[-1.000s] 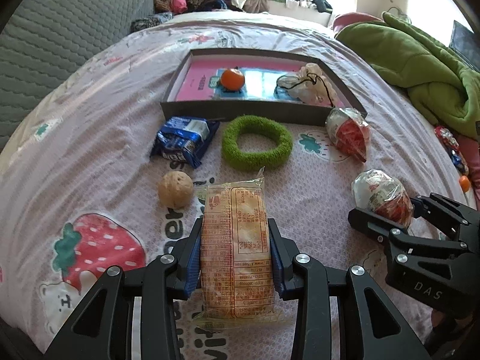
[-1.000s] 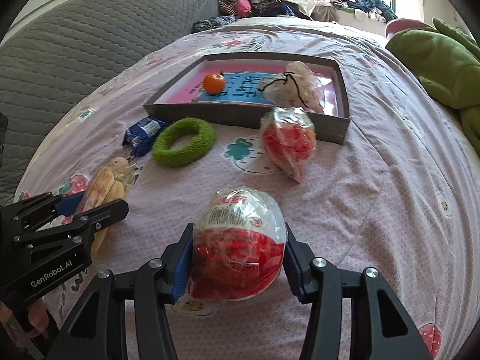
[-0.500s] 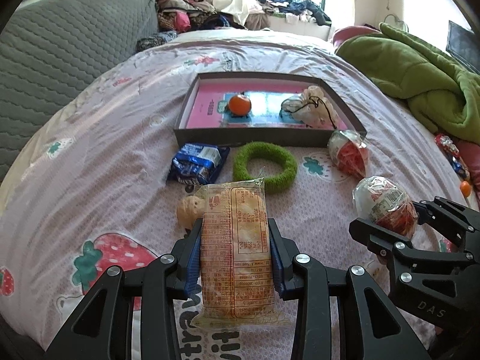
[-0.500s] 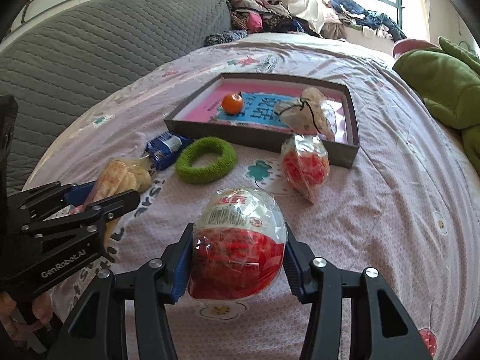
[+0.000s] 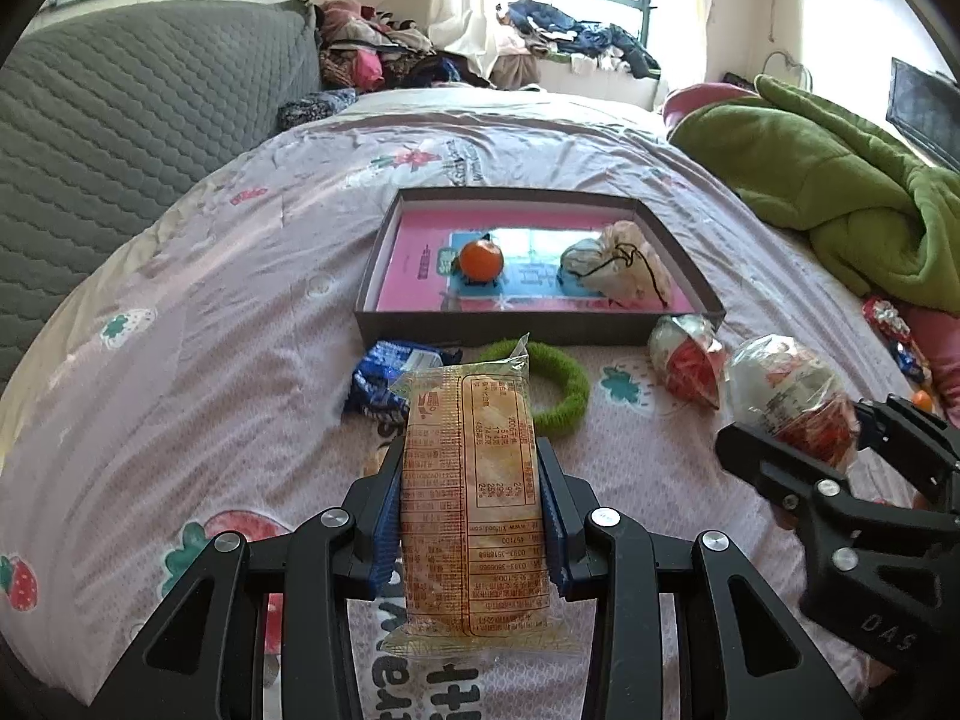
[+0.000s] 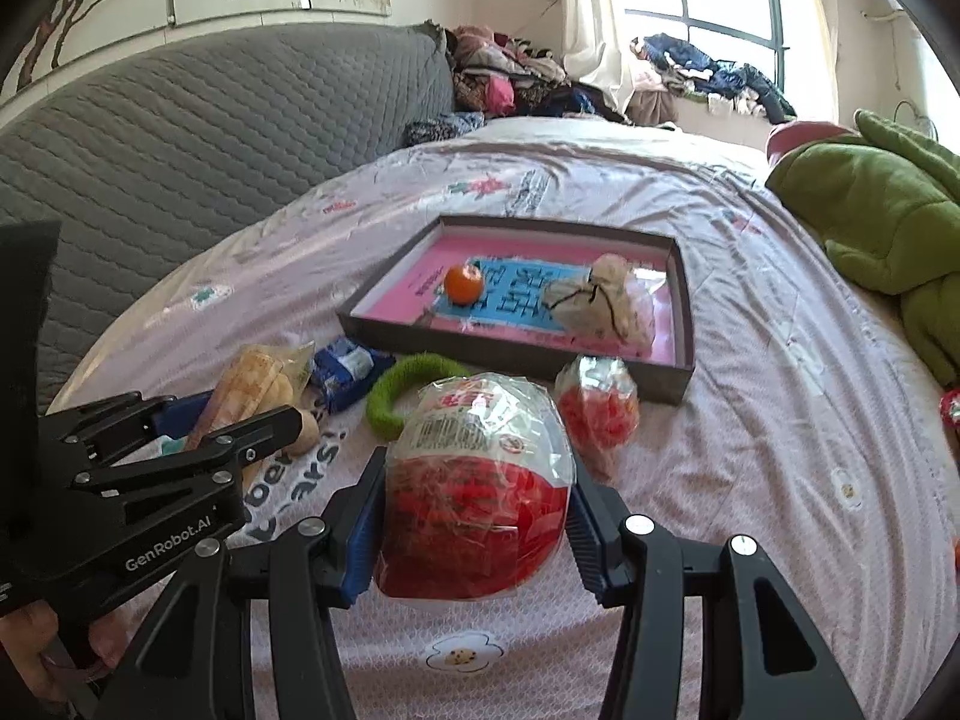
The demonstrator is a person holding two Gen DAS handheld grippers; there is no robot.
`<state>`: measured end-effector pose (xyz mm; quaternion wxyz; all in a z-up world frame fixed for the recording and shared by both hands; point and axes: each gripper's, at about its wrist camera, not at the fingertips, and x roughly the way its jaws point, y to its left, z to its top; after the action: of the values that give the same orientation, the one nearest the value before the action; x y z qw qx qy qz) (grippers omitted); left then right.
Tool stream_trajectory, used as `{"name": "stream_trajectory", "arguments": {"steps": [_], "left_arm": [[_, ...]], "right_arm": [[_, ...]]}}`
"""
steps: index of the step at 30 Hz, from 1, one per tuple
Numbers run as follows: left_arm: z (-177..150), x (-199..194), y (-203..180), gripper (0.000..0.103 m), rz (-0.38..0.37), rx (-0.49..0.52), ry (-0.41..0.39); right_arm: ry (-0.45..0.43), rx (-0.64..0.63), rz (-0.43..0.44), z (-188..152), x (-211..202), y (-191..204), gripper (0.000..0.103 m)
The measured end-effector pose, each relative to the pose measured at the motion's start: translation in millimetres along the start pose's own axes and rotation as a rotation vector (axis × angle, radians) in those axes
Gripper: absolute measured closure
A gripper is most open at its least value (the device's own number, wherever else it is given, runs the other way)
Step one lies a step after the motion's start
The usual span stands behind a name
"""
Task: Organize objects
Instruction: 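Carry the bread loaf with the left gripper while the right gripper carries the candy bag toward the tray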
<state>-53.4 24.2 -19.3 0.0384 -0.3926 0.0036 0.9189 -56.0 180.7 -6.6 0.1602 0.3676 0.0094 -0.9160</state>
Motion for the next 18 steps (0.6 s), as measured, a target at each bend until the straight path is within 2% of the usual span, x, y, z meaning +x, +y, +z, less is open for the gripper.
{"name": "stream_trajectory", "arguments": {"steps": [10, 18], "left_arm": [[20.1, -8.1, -0.6, 0.063, -0.004, 0.005, -0.031], [51.5, -11.7, -2.8, 0.063, 0.002, 0.025, -0.069]], "right_arm": [[-0.057, -0.001, 0.005, 29.7, -15.2, -2.2, 0.050], [-0.133, -0.019, 0.002, 65.9, -32.6, -8.6, 0.050]]}}
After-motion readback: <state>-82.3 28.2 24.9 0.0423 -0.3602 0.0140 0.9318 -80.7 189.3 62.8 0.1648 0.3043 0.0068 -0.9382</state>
